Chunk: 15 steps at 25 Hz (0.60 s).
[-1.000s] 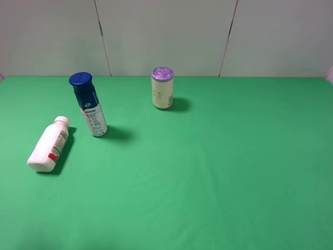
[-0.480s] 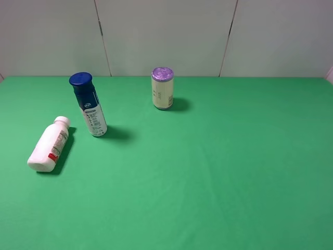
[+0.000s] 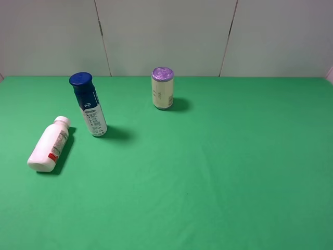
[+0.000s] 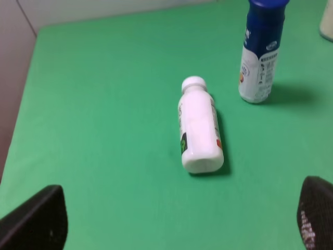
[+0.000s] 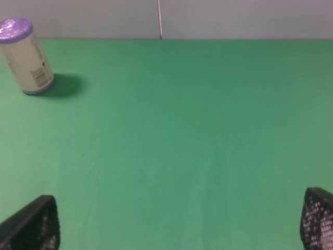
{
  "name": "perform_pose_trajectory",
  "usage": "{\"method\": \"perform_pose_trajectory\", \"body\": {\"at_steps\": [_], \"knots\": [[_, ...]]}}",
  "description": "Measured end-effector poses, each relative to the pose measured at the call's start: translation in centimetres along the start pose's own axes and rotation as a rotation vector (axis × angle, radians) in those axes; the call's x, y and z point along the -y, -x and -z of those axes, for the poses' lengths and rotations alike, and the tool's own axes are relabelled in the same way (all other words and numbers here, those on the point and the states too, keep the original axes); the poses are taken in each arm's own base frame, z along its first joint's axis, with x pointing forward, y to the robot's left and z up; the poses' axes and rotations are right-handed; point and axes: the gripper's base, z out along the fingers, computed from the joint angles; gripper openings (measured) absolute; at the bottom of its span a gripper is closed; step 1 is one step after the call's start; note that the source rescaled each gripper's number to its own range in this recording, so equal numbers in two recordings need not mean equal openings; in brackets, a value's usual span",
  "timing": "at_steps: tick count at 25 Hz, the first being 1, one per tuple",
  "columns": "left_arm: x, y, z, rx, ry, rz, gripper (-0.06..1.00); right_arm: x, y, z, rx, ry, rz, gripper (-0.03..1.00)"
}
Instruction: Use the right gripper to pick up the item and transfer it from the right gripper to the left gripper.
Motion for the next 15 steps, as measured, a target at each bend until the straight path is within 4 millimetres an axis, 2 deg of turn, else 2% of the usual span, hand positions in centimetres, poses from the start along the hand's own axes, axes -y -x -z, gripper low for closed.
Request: {"method": "perform_pose_trajectory", "body": {"at_steps": [8, 15], "knots": [[0.4, -2.6, -3.3, -0.143, -0.022, -0.005, 0.86, 0.0, 0.0, 0.0, 0.000, 0.000, 0.000, 1.00], [0.4, -2.9, -3.6, -0.160, -0.022, 0.021, 0.86, 0.0, 0.0, 0.0, 0.000, 0.000, 0.000, 1.00]]}}
